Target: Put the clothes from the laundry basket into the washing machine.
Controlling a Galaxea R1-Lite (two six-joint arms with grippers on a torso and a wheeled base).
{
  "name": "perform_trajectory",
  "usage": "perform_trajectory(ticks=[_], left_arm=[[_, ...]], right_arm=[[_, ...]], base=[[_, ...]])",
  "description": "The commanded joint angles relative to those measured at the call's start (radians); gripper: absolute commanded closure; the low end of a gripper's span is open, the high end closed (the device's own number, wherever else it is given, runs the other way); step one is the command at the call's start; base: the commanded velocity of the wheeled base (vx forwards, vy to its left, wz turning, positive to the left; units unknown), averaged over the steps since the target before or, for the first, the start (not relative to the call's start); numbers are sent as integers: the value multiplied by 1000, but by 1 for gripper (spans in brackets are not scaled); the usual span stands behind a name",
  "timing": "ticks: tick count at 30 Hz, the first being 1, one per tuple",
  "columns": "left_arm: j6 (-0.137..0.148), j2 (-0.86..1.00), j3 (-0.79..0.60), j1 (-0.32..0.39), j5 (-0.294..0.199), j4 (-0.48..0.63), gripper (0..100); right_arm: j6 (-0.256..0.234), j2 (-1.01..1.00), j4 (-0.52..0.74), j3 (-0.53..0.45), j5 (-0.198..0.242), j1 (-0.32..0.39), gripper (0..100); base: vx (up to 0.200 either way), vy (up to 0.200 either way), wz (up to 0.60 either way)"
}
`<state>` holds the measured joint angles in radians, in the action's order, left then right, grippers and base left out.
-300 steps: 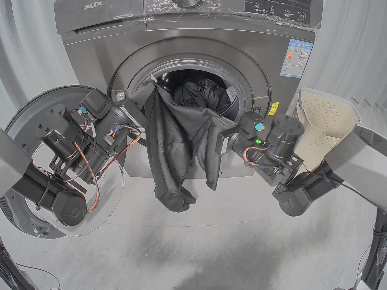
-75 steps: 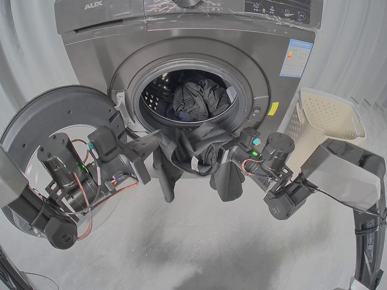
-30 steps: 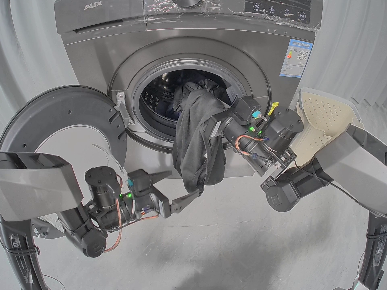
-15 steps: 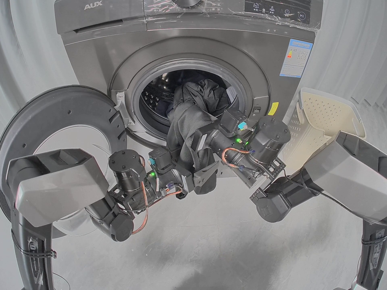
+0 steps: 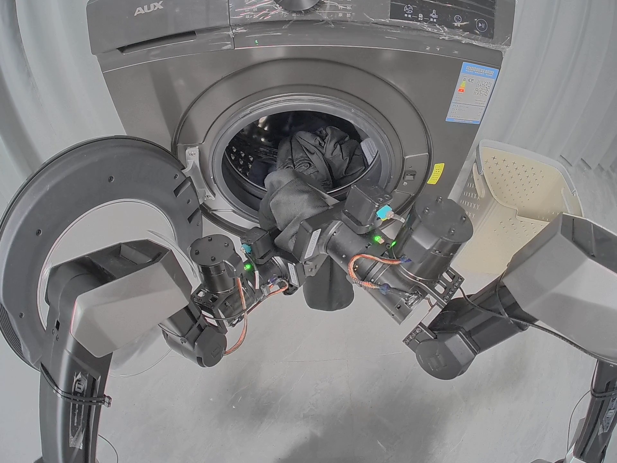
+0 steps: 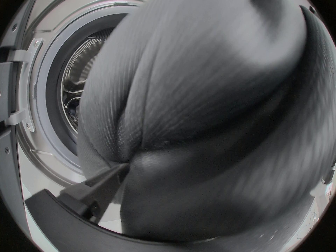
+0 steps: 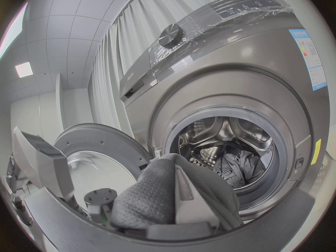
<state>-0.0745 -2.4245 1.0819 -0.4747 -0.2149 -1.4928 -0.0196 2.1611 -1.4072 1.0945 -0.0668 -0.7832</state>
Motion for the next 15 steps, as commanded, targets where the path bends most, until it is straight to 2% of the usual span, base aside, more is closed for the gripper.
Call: perform_trajectory(ticks=[1, 4, 8, 15], left_arm=[[-1, -28, 16, 7, 2, -1, 100], [-2, -28, 24, 8, 6, -1, 100], [-10, -27, 62, 24, 38, -9, 100], [-25, 51, 32, 44, 40, -18, 100]], right_arm=[[-2, -27, 1, -8, -1, -8, 100], [-8, -27, 1, -15, -2, -7, 100], [-14, -35, -1, -24, -2, 18, 100], [-25, -67, -1, -110, -4, 130, 100]], base=[[0, 0, 0], [0, 0, 0], [0, 0, 0], [0, 0, 0]])
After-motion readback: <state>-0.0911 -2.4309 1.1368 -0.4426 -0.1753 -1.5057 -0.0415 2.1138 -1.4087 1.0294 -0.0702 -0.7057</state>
